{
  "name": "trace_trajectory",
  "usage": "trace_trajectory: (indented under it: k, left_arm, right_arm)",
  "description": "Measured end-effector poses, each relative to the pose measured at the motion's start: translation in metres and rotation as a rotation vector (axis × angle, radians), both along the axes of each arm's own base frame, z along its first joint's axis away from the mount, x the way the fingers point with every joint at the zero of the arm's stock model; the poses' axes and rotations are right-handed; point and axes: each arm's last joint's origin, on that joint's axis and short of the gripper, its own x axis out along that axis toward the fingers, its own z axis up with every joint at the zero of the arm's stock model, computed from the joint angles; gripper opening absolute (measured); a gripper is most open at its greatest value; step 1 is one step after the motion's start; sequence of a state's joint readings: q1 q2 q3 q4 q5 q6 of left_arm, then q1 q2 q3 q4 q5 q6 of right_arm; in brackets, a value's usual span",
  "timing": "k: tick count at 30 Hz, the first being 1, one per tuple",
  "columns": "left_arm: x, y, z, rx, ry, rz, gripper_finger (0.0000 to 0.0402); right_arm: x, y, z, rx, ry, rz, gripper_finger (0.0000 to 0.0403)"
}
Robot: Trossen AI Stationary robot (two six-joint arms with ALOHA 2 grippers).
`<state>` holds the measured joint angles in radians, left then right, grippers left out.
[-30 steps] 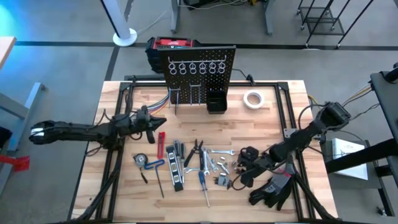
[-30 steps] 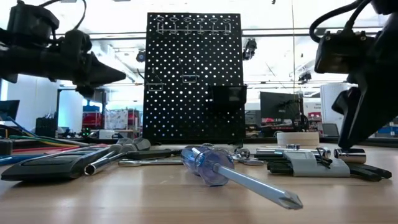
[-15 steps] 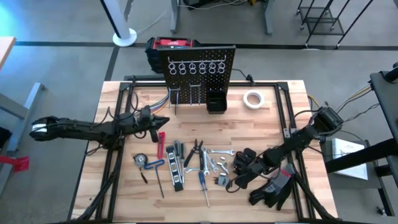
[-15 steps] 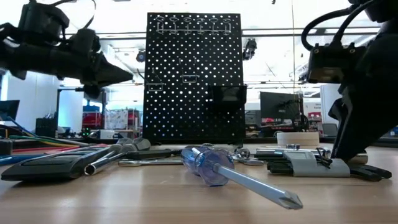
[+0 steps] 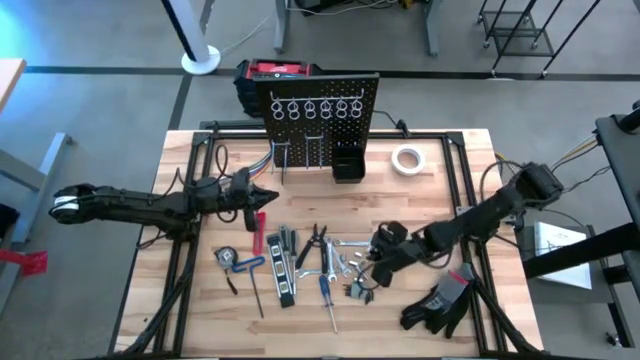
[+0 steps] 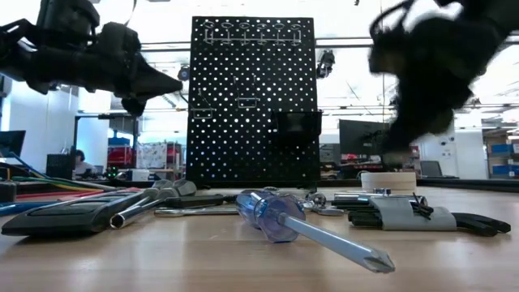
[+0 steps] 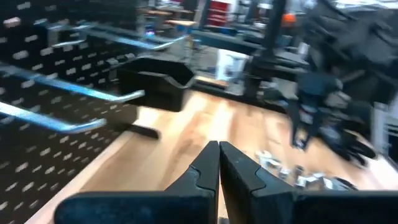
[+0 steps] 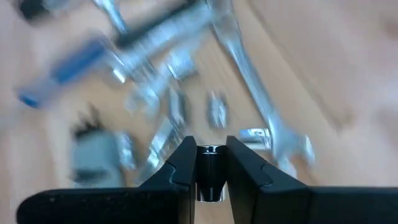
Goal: Hang tools onto peg board
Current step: Put the socket into the black tool bin on the peg board
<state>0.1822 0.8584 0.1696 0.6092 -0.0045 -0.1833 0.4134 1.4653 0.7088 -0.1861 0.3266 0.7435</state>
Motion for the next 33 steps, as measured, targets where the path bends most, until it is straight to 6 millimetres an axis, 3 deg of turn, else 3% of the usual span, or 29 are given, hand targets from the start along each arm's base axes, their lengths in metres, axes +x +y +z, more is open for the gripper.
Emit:
trace_trajectory:
  k: [7, 12, 18, 22, 33]
  left_arm:
    - [0.001, 0.000, -0.003, 0.004, 0.025, -0.017, 0.0000]
    - [0.004, 0.000, -0.007, -0.021, 0.037, -0.013, 0.0000]
    - [0.008, 0.001, -0.012, -0.041, 0.052, -0.011, 0.0000]
    - [0.011, 0.002, -0.017, -0.052, 0.077, -0.010, 0.0000]
    - [0.017, 0.003, -0.026, -0.128, 0.095, 0.001, 0.0000]
  right_arm:
    - [0.017, -0.041, 0.063, -0.237, -0.209, -0.044, 0.0044]
    - [0.028, -0.084, 0.089, -0.384, -0.254, -0.118, 0.0044]
    - [0.040, -0.133, 0.091, -0.462, -0.235, -0.226, 0.0044]
    - [0.046, -0.153, 0.087, -0.445, -0.232, -0.250, 0.0044]
    - [0.052, -0.164, 0.080, -0.428, -0.231, -0.260, 0.0113]
